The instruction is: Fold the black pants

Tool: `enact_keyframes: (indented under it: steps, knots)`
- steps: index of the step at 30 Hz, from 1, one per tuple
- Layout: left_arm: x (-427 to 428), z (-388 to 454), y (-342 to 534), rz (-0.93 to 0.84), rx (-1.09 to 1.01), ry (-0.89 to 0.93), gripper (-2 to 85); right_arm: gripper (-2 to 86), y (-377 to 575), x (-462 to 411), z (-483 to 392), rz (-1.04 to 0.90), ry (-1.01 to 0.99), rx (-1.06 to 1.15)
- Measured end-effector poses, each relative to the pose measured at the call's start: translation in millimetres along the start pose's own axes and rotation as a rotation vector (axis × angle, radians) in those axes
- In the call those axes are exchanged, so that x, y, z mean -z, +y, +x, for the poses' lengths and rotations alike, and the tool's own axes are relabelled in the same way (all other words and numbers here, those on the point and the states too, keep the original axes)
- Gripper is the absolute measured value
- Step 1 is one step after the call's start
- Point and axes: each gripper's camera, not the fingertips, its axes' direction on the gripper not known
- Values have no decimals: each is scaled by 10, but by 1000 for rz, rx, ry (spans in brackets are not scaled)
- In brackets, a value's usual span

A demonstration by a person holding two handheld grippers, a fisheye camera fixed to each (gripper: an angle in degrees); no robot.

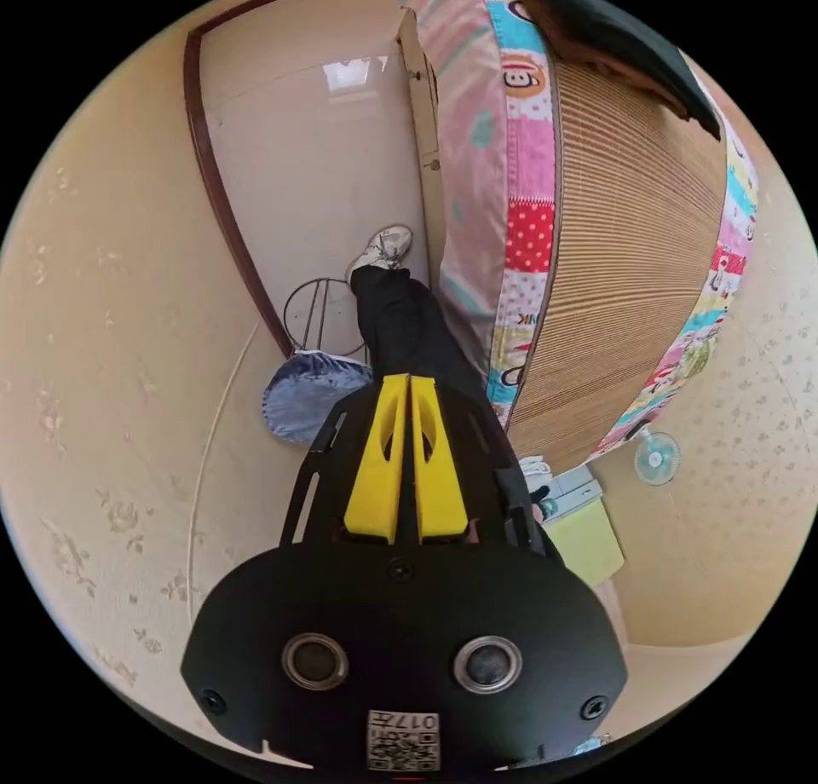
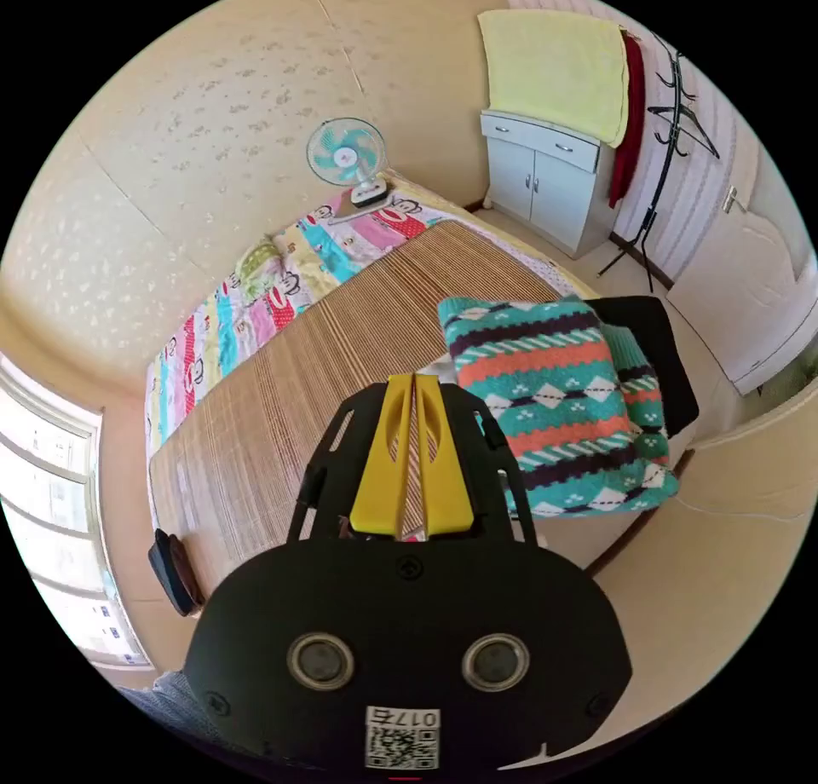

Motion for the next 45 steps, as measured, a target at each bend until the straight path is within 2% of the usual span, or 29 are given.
enact_keyframes:
  steps: [2, 5, 8, 14, 17, 20, 25, 29, 32, 34, 37, 45]
  knots:
    - [-129, -263, 117, -52, 35, -48, -10, 4, 362, -60, -853, 95, -195, 81]
    - [-342, -603, 363, -158, 54, -141, -10, 3, 790, 22, -1778, 172, -321, 207]
    - [-399, -804, 660, -203, 71, -245, -10, 2, 1173, 347, -2245, 247, -396, 318]
    - [-350, -588, 1083, -165, 3, -202, -10, 2, 1871, 992, -1964, 519, -553, 475]
    - [-435, -254, 1240, -128, -74, -204, -10, 3, 1989, 877, -1761, 458, -684, 584]
    - [-685, 103, 1458, -135, -120, -231, -8, 3, 2143, 658, -1567, 489, -691, 625]
    - [-987, 475, 2205, -15, -257, -107, -4, 3, 2299, 135, -1287, 534, -715, 699]
    - [-1054, 327, 2466, -16, -264, -258, 0, 3, 2458, -400, -1083, 462, -813, 738]
    - [-958, 213, 2629, 65, -333, -271, 15, 4, 2726, -618, -1032, 469, -808, 725]
    - [-789, 224, 2759, 193, -462, -251, 56, 4, 2922, -695, -1070, 479, -756, 718]
    - [-531, 294, 2770, 357, -529, -332, 90, 4, 3220, -820, -1223, 480, -647, 718]
    - [91, 687, 2105, 485, -740, -478, 129, 3, 3953, -1287, -1934, 523, -621, 676]
